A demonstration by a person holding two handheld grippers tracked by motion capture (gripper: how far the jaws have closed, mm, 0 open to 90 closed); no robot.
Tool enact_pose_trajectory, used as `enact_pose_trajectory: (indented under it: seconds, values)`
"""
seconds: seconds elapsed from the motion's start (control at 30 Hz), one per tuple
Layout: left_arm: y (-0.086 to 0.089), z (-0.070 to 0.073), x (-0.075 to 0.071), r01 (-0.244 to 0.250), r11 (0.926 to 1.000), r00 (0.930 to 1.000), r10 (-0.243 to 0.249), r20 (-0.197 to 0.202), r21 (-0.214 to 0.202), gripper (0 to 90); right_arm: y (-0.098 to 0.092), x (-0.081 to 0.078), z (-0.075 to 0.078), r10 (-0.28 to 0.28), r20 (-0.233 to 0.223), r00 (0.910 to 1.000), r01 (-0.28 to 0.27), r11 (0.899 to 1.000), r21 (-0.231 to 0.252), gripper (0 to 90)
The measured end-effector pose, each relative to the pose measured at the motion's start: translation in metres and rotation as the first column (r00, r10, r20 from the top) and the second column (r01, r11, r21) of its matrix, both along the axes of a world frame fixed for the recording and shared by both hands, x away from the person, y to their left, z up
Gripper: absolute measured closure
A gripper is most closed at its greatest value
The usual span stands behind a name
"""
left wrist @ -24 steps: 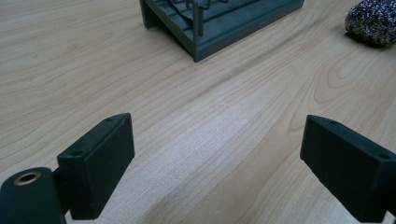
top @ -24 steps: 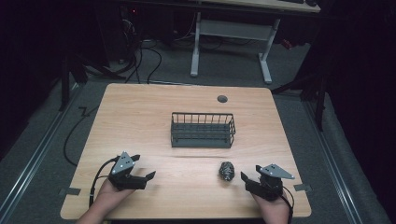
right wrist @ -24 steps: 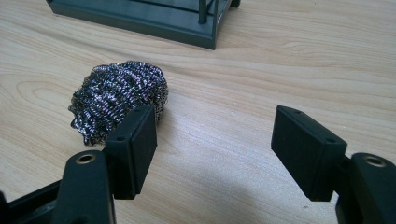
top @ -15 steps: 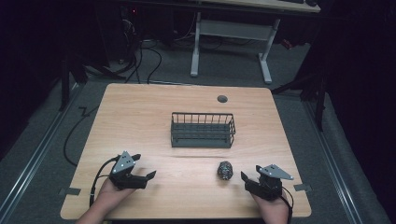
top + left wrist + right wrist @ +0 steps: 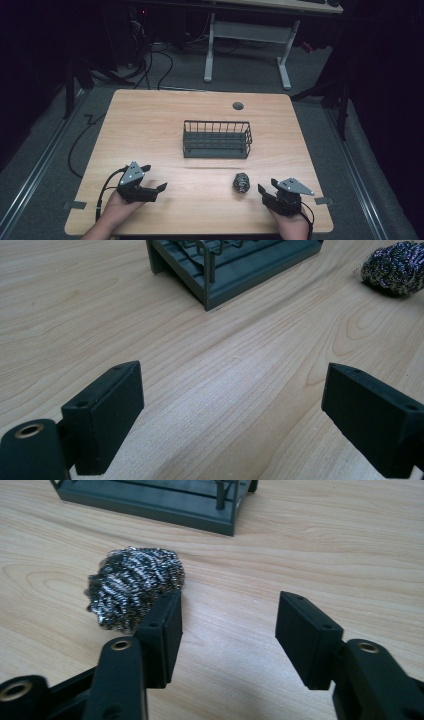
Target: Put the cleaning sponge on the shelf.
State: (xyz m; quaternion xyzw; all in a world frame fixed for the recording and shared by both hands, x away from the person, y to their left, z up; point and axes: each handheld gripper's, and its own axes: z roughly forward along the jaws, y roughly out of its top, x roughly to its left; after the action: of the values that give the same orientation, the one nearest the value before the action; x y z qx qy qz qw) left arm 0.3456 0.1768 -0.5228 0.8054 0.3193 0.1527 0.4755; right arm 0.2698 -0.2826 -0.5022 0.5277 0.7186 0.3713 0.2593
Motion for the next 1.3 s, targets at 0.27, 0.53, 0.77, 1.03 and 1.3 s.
enact_pose_trajectory:
  seconds: [0.27, 0.53, 0.77, 1.03, 1.3]
  values:
    - [-0.002, -0.002, 0.001, 0.004, 0.9999, 1.0000, -0.004, -0.004, 0.014, 10.6, 0.014, -0.008, 0.007, 0.072, 0.026, 0.9971, -0.073, 0.997, 0.039, 73.1]
    - [-0.002, -0.002, 0.002, 0.009, 0.9999, 0.9999, -0.009, -0.010, 0.011, 10.6, 0.038, -0.013, 0.007, 0.173, 0.020, 0.9848, -0.174, 0.981, 0.082, 90.0]
    - [-0.002, -0.002, 0.001, 0.011, 0.9999, 0.9999, -0.011, -0.004, 0.009, 10.7, 0.074, -0.009, -0.002, 0.259, -0.019, 0.9657, -0.259, 0.966, 0.016, 90.0]
    - [-0.002, -0.002, 0.001, 0.011, 0.9999, 0.9999, -0.011, -0.004, 0.011, 10.7, 0.080, -0.003, -0.011, 0.278, -0.054, 0.9591, -0.279, 0.960, -0.013, 90.0]
    - [-0.001, -0.002, 0.001, 0.010, 0.9999, 0.9999, -0.010, -0.002, 0.011, 10.7, 0.079, -0.002, -0.012, 0.275, -0.061, 0.9596, -0.276, 0.961, -0.017, 90.0]
